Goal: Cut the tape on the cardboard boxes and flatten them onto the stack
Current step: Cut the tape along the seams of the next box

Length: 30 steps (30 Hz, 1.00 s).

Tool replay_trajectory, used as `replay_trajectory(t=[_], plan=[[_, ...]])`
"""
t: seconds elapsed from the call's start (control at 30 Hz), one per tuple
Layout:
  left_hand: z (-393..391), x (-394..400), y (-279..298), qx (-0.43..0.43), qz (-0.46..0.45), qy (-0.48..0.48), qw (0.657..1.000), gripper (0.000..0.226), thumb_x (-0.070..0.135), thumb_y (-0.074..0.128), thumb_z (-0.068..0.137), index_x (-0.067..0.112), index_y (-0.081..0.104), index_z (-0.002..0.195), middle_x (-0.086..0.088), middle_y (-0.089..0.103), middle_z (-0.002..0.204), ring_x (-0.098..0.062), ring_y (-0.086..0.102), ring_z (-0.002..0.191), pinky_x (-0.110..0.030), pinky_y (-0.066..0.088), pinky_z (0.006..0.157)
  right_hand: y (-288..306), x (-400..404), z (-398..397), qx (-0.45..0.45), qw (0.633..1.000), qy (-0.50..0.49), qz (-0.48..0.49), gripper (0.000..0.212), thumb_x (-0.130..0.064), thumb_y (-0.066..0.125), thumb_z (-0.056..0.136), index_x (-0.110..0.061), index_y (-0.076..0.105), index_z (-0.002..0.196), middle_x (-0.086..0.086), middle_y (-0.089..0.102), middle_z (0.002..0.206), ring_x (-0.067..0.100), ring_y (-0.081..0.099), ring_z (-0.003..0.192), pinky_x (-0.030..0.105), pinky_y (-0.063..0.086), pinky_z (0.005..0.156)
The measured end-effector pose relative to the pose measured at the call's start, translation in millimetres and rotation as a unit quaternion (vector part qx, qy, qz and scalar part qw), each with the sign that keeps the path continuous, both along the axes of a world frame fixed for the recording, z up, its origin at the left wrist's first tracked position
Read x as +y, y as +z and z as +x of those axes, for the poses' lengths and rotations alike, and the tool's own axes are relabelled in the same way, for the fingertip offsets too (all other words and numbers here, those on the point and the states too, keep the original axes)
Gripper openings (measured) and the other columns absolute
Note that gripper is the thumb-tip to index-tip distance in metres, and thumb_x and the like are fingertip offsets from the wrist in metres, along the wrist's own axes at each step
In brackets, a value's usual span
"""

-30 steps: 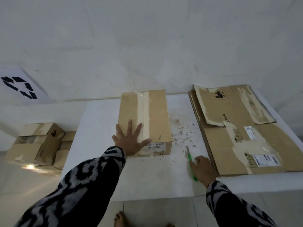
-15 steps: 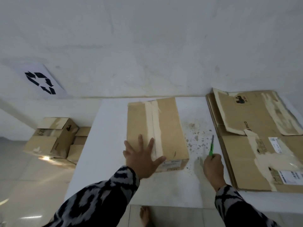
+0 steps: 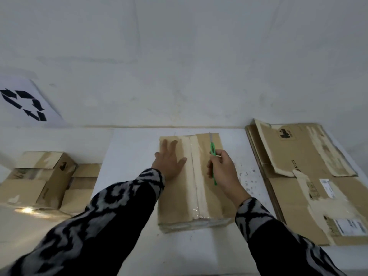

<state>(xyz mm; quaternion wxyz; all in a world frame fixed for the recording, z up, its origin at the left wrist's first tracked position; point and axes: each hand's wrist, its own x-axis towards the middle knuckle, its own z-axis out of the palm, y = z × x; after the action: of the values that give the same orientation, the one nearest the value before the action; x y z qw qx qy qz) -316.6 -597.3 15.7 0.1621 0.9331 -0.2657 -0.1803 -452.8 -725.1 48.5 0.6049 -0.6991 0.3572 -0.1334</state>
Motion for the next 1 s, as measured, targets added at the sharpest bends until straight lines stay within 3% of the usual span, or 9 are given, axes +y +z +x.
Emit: replay_trajectory(t=[0.1, 0.23, 0.4, 0.5, 0.57, 0.7, 0.8, 1.0], plan=[[6, -6, -4, -0.005, 0.008, -0.019, 1.0, 0.072, 0.056, 0.046, 0.095, 0.027, 0.014, 0.152, -0.008, 0.002, 0.161, -0.047, 0.034, 0.132, -0.051, 0.038, 0.104, -6, 2, 11, 0.012, 1.0, -0.007, -0.006, 0.009, -0.021, 0.046, 0.1, -0.02, 0.054, 0.104, -0.001, 0.066, 0.072, 0.012, 0.062, 0.06, 0.036, 0.053, 0.066], [24, -19, 2, -0.029, -0.019, 0.004, 0.999, 0.07, 0.054, 0.048, 0.093, 0.024, 0.022, 0.15, -0.007, 0.02, 0.147, -0.039, 0.037, 0.124, -0.049, 0.04, 0.098, -15, 2, 10, 0.037, 0.999, -0.037, -0.006, 0.011, -0.019, 0.046, 0.099, -0.014, 0.055, 0.096, 0.003, 0.062, 0.068, 0.008, 0.055, 0.048, 0.023, 0.048, 0.049], [32, -37, 2, -0.041, -0.042, 0.01, 0.998, 0.054, 0.051, 0.048, 0.094, 0.027, 0.04, 0.142, -0.006, 0.03, 0.134, -0.035, 0.037, 0.118, -0.046, 0.043, 0.094, -20, 7, -1, 0.06, 0.998, -0.032, -0.015, 0.011, -0.021, 0.044, 0.1, -0.018, 0.054, 0.096, 0.005, 0.062, 0.068, 0.01, 0.055, 0.048, 0.027, 0.05, 0.049], [38, -47, -6, -0.113, -0.079, 0.001, 0.99, 0.041, 0.045, 0.049, 0.095, 0.02, 0.053, 0.126, -0.007, 0.044, 0.128, -0.031, 0.039, 0.116, -0.039, 0.035, 0.101, -19, 5, -2, 0.06, 0.997, -0.044, 0.001, 0.013, -0.02, 0.042, 0.101, -0.021, 0.055, 0.104, 0.005, 0.062, 0.069, 0.011, 0.054, 0.049, 0.023, 0.049, 0.046], [39, -51, -15, -0.13, -0.097, -0.011, 0.987, 0.036, 0.041, 0.047, 0.096, 0.016, 0.051, 0.121, -0.006, 0.051, 0.126, -0.028, 0.04, 0.119, -0.037, 0.032, 0.103, -18, 4, -1, 0.061, 0.998, -0.03, 0.012, 0.018, -0.02, 0.041, 0.101, -0.025, 0.054, 0.113, 0.004, 0.06, 0.068, 0.011, 0.053, 0.048, 0.023, 0.047, 0.046], [44, -53, -20, -0.084, -0.111, -0.008, 0.99, 0.033, 0.038, 0.041, 0.098, 0.018, 0.047, 0.124, -0.002, 0.057, 0.123, -0.023, 0.038, 0.124, -0.038, 0.04, 0.096, -14, -4, 5, 0.072, 0.997, -0.001, 0.011, 0.029, -0.024, 0.037, 0.102, -0.035, 0.052, 0.124, 0.001, 0.057, 0.065, 0.014, 0.05, 0.052, 0.029, 0.045, 0.049], [43, -47, -18, -0.078, -0.095, 0.002, 0.992, 0.035, 0.04, 0.04, 0.098, 0.024, 0.048, 0.129, -0.002, 0.056, 0.125, -0.025, 0.038, 0.126, -0.041, 0.044, 0.092, -9, -7, 17, 0.085, 0.994, 0.042, -0.057, 0.033, -0.025, 0.034, 0.102, -0.036, 0.05, 0.128, -0.002, 0.061, 0.072, 0.012, 0.052, 0.06, 0.028, 0.044, 0.054], [41, -37, -23, -0.072, -0.118, 0.01, 0.99, 0.033, 0.04, 0.042, 0.098, 0.034, 0.052, 0.129, 0.002, 0.057, 0.126, -0.024, 0.037, 0.125, -0.04, 0.041, 0.098, -19, -6, 37, 0.136, 0.98, 0.091, -0.116, 0.047, -0.024, 0.032, 0.102, -0.034, 0.038, 0.147, 0.002, 0.061, 0.073, 0.013, 0.05, 0.055, 0.027, 0.042, 0.051]])
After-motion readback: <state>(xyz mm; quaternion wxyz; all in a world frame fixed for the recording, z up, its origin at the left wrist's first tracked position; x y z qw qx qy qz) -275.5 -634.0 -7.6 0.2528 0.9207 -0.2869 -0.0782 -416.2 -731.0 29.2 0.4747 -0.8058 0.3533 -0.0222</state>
